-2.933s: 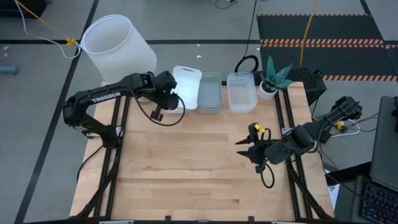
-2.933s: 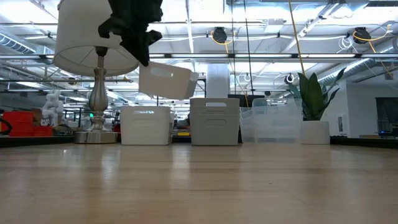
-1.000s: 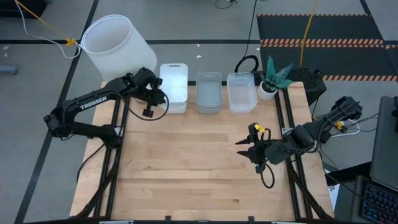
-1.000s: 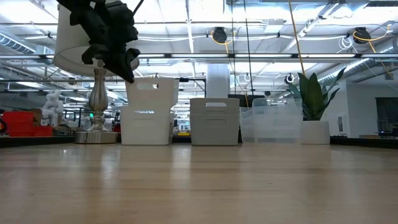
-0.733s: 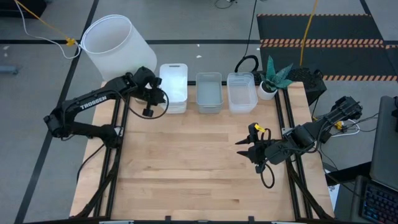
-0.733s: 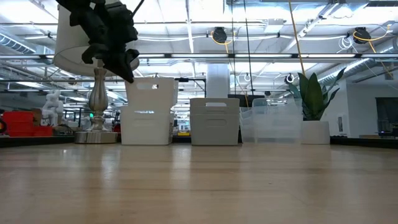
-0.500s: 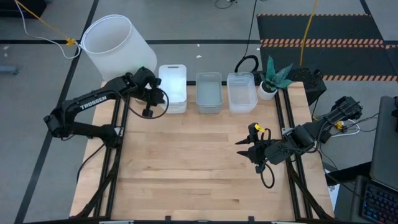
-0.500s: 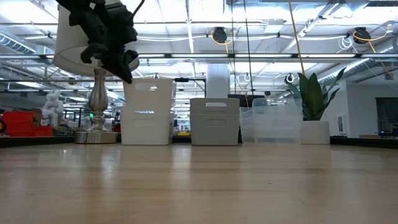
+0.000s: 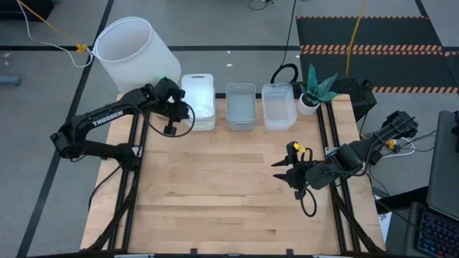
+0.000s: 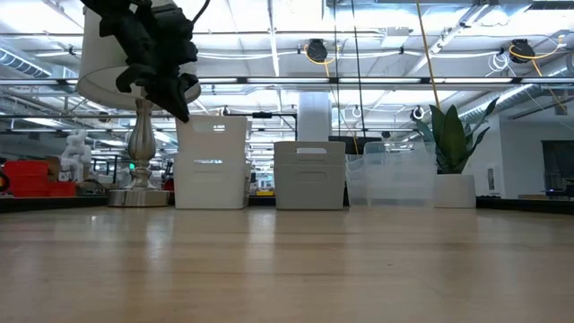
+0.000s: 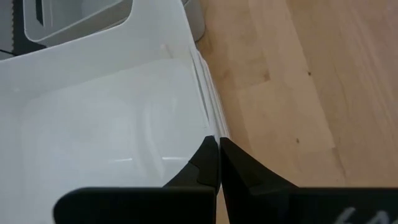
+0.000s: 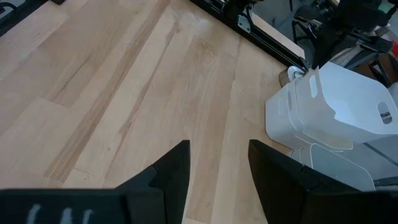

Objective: Stack baskets by color
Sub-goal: Stack the white bin on the top left stacked white bins

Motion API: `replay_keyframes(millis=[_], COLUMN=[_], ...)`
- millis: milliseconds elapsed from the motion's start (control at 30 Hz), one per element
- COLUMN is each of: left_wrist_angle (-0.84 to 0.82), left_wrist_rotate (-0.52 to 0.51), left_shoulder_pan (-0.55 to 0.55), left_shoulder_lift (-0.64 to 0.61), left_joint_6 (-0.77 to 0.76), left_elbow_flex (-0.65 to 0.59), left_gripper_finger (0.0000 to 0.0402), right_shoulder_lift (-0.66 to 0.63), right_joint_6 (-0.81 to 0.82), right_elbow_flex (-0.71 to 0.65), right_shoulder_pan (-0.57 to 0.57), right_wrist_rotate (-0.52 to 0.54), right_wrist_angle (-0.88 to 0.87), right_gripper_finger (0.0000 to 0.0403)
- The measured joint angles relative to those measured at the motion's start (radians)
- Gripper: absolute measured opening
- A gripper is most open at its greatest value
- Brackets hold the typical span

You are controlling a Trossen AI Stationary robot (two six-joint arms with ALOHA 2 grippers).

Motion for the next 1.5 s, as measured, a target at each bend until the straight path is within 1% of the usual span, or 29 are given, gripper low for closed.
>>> replay_keyframes(millis=[267, 633, 833, 1000, 1400, 1500], left_wrist_angle=[-0.001, -0.001, 0.004, 0.006, 0.012, 0.029], left_wrist_rotate=[0.000, 0.001, 0.003, -0.001, -0.015, -0.016], left_shoulder_pan=[0.000, 0.000, 0.003, 0.005, 0.008, 0.008], left_shoulder_lift=[0.000, 0.000, 0.027, 0.062, 0.062, 0.062], left_joint_6=[-0.023, 0.003, 0.007, 0.031, 0.021, -0.006], left_elbow_flex=[0.000, 0.000, 0.002, 0.002, 0.002, 0.002], left_gripper_finger=[0.0003, 0.0004, 0.0016, 0.0018, 0.0019, 0.0030], right_shoulder_lift=[0.000, 0.000, 0.000, 0.000, 0.000, 0.000], right_joint_6=[0.001, -0.001, 0.001, 0.001, -0.002, -0.002], right_elbow_flex=[0.000, 0.000, 0.000, 0.000, 0.000, 0.000], right_shoulder_pan=[0.000, 0.000, 0.000, 0.000, 0.000, 0.000], right_wrist_rotate=[0.000, 0.000, 0.000, 0.000, 0.000, 0.000], right_wrist_angle=[0.000, 0.000, 0.000, 0.000, 0.000, 0.000], right_gripper_finger=[0.0155, 0.0155, 0.0155, 0.0155, 0.0155, 0.0155])
